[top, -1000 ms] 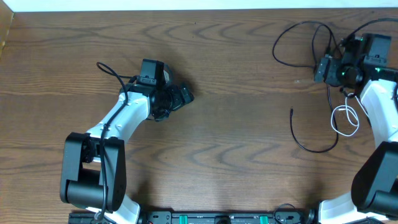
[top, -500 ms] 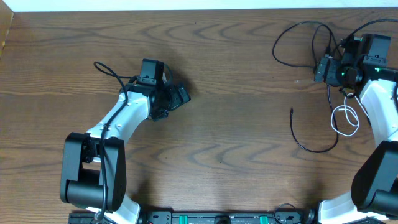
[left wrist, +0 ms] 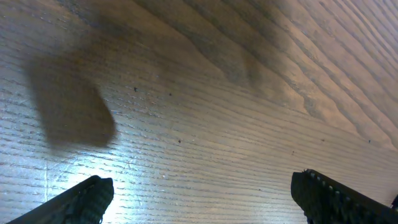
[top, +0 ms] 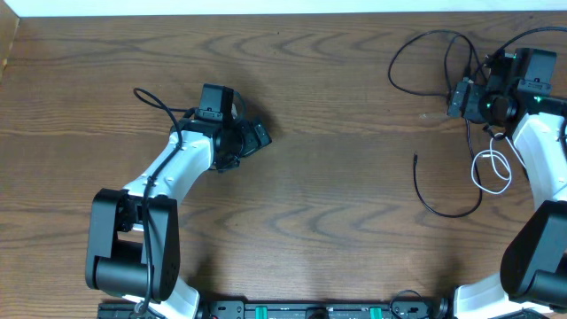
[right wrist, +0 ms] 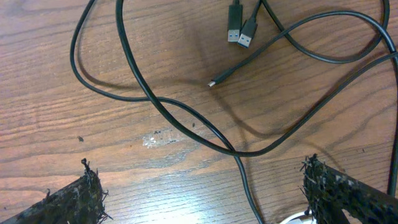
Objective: Untangle cables
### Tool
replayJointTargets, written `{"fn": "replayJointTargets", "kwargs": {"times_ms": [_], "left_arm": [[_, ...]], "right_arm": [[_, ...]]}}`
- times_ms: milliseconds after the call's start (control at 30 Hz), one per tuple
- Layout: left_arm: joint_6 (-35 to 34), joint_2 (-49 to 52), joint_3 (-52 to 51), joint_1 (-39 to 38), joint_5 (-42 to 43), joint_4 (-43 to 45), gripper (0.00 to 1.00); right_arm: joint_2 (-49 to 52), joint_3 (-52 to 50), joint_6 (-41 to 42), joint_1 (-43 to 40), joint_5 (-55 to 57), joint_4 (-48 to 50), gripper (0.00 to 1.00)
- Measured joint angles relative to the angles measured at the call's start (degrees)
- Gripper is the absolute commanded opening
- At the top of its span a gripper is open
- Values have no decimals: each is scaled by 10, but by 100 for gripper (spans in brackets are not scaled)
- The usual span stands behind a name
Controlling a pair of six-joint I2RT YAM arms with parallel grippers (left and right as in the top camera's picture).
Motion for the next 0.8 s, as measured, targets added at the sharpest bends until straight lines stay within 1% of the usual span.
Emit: {"fn": "replayJointTargets", "kwargs": {"times_ms": [600, 800], "left_arm": [[0, 0, 0, 0, 0, 0, 98], [0, 0, 0, 0, 0, 0, 98]], "right_arm": [[0, 0, 0, 0, 0, 0, 99], [-2, -2, 0, 12, 0, 0, 99]]}}
